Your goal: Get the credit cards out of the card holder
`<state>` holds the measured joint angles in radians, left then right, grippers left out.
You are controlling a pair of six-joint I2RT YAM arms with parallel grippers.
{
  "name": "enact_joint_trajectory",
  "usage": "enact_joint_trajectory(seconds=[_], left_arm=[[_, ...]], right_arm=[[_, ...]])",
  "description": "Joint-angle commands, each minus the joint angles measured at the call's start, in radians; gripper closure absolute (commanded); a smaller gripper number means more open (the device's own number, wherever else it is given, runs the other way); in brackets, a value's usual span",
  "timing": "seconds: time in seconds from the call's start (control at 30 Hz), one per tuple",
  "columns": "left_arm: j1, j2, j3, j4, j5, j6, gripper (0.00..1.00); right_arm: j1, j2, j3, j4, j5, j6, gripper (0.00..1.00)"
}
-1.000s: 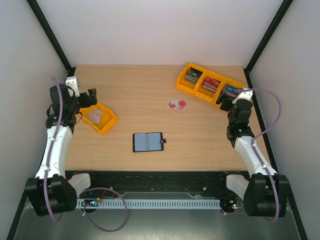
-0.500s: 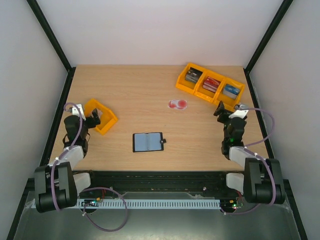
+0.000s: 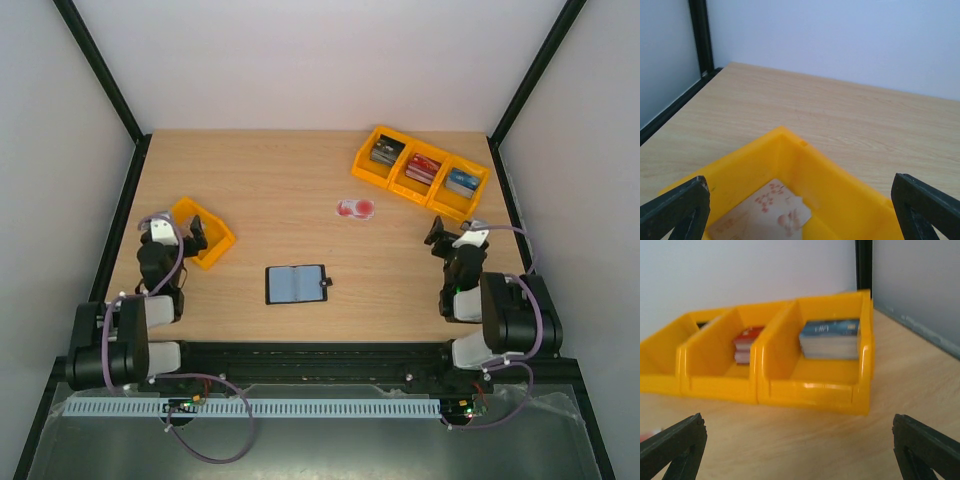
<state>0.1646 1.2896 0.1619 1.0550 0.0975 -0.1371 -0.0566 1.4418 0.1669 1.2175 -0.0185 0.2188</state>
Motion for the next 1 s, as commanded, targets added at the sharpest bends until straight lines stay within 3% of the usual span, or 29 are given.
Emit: enact_joint_trajectory(seconds=[0.0, 0.17, 0.3, 0.4, 0.5, 0.57, 0.97], left_arm=[[-0.061, 0.039, -0.003, 0.17, -0.021, 0.026, 0.01], [-0.137, 0.184, -0.014, 0.37, -0.078, 0.089, 0.0], [-0.152, 0.188, -0.015, 0.36, -0.093, 0.098, 0.01], [-0.153, 0.247, -0.046, 0.492, -0.059, 0.115, 0.0], [-0.154, 0.216, -0.036, 0.415, -0.048, 0.127, 0.01], [-0.155, 0.239, -0.038, 0.458, -0.052, 0.125, 0.0], [-0.155, 0.236, 0.013, 0.356, -0.06, 0.119, 0.01]], right_arm=[[-0.007, 0.08, -0.041, 0.24, -0.048, -0.025, 0.01], [-0.015, 0.086, -0.017, 0.201, -0.11, -0.042, 0.01], [-0.014, 0.086, -0.004, 0.176, -0.14, -0.057, 0.01], [-0.014, 0.088, 0.0, 0.172, -0.149, -0.06, 0.01], [-0.014, 0.09, 0.01, 0.158, -0.15, -0.059, 0.01], [-0.014, 0.088, 0.01, 0.15, -0.15, -0.059, 0.01], [-0.012, 0.086, 0.011, 0.149, -0.141, -0.058, 0.01]])
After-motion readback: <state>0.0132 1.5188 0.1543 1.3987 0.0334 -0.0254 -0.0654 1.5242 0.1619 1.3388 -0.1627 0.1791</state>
